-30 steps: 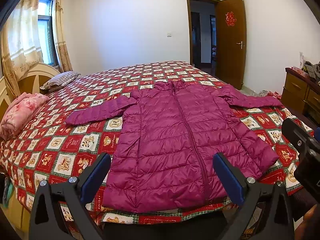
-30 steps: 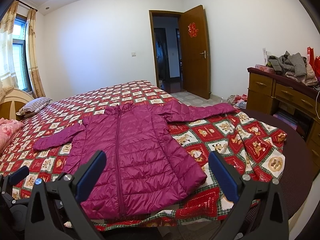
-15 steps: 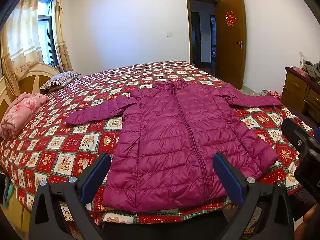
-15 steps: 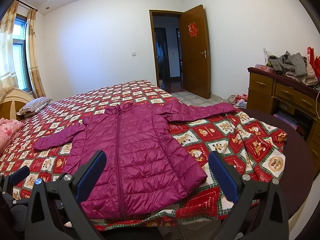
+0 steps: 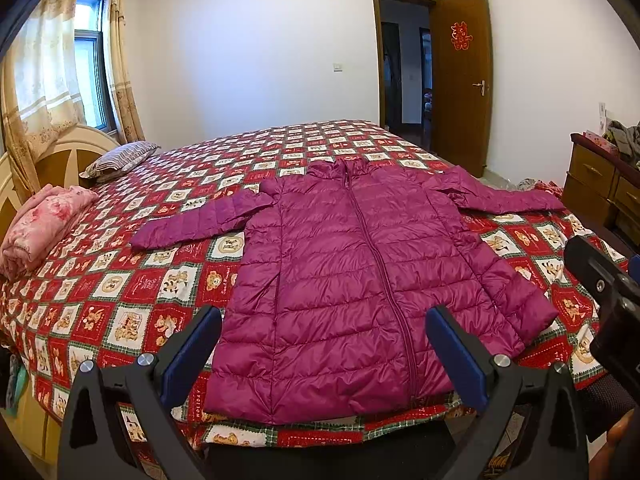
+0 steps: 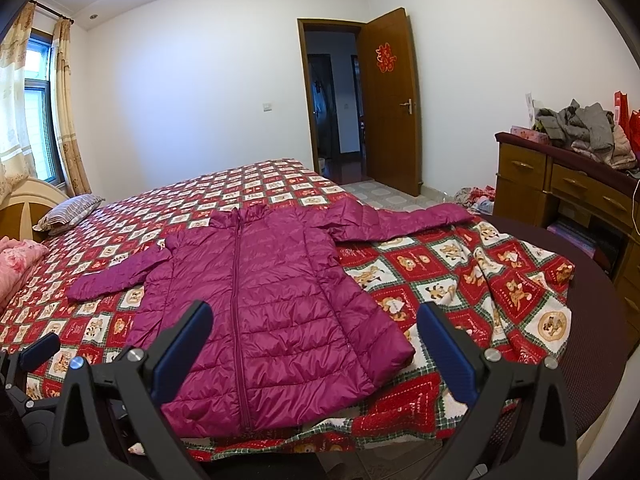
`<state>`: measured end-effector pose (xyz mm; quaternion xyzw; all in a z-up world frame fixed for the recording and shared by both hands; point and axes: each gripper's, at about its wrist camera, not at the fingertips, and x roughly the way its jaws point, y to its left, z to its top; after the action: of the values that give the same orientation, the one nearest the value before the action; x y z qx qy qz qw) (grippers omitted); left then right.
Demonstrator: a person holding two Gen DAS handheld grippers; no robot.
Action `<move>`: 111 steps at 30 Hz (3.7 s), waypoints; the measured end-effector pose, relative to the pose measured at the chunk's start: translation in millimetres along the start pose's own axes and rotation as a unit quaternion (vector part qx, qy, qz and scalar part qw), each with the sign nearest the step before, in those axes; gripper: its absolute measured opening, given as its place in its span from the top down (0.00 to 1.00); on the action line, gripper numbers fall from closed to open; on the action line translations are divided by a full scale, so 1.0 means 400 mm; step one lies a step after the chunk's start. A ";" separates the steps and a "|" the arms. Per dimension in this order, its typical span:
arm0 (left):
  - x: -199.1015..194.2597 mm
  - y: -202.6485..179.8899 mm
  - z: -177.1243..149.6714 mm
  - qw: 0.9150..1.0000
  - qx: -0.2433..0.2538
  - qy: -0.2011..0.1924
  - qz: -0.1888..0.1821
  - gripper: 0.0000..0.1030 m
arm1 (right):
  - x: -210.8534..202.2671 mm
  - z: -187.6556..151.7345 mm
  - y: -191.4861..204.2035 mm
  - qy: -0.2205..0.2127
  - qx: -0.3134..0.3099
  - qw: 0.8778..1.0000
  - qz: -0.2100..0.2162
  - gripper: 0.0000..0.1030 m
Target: Fold large clothes
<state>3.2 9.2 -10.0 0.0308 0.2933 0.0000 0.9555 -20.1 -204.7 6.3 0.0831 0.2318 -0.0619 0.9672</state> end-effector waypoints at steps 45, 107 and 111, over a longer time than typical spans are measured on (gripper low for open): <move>0.482 0.217 0.361 0.999 -0.048 -0.004 -0.002 0.01 | 0.609 0.304 -0.563 0.110 0.241 0.963 -0.045 0.16; 0.875 0.587 0.097 0.981 -0.173 0.087 0.016 0.01 | 0.951 0.156 0.502 0.220 -0.047 0.942 0.249 0.79; 0.880 0.583 0.099 0.981 -0.167 0.092 0.022 0.01 | 0.937 0.170 0.496 0.236 -0.020 0.930 0.280 0.07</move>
<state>321.0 246.0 -160.9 -0.1227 0.3748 0.0725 0.9161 372.8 -53.9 -79.8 0.1376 0.4218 0.2372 0.8642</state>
